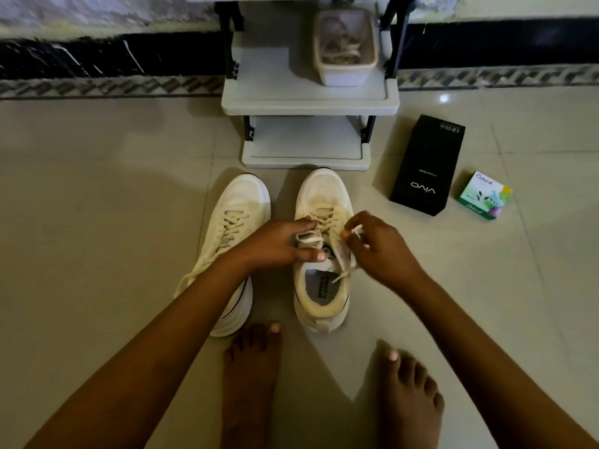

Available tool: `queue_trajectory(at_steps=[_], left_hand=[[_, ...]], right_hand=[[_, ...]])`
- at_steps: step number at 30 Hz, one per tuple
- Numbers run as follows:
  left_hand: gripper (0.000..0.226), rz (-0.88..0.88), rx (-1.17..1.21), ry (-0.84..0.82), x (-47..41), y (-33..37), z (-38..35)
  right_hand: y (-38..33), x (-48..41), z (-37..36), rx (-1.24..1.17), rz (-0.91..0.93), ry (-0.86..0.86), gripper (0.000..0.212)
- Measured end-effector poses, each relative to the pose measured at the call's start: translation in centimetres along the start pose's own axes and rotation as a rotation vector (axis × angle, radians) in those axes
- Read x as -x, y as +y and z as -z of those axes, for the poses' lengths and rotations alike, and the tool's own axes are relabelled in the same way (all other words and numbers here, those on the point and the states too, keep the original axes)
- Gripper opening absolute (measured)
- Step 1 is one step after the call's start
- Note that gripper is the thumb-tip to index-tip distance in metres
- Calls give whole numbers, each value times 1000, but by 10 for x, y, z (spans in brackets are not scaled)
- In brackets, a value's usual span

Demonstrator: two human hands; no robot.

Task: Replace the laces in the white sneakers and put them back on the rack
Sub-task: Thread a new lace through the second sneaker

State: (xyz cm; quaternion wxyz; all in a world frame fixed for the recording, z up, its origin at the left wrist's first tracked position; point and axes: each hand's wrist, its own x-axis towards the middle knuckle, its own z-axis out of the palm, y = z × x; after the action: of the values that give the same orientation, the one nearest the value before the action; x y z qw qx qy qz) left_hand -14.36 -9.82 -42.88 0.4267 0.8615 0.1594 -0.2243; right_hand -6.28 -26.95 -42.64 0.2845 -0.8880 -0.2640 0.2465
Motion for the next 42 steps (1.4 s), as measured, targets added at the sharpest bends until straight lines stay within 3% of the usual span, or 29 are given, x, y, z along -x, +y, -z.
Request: queue_trajectory(at_steps=[3, 5, 7, 10, 12, 16, 19, 22, 24, 26, 29, 32, 42], left_hand=[[74, 6, -3, 1, 0, 0, 0], [74, 7, 1, 4, 0, 1, 0], [74, 2, 0, 4, 0, 1, 0], [74, -3, -25, -3, 0, 1, 1], [74, -1, -28, -4, 0, 2, 0], [74, 3, -20, -4, -1, 4, -2], [73, 9, -12, 3, -1, 3, -2], [73, 7, -19, 3, -1, 3, -2], [73, 8, -14, 3, -1, 3, -2], [73, 6, -13, 3, -1, 4, -2], [73, 2, -5, -2, -1, 4, -2], [74, 0, 3, 0, 0, 3, -2], [73, -3, 23, -4, -2, 1, 0]], right_hand=[[4, 3, -10, 451, 188, 35, 29], [3, 2, -7, 484, 202, 41, 27], [-1, 0, 7, 133, 140, 25, 18], [-8, 3, 46, -618, 131, -179, 16], [-6, 6, 65, -759, 128, -317, 16], [7, 0, 62, -606, -94, -338, 16], [9, -7, 46, -257, -279, -307, 10], [16, -8, 29, 74, -294, -367, 16], [21, -9, 19, 167, -212, -228, 22], [21, -10, 12, 69, -119, -100, 22], [14, -13, 4, -129, -44, -190, 14], [12, -16, 4, -108, 5, -154, 12], [11, -19, 16, -410, -145, -140, 14]])
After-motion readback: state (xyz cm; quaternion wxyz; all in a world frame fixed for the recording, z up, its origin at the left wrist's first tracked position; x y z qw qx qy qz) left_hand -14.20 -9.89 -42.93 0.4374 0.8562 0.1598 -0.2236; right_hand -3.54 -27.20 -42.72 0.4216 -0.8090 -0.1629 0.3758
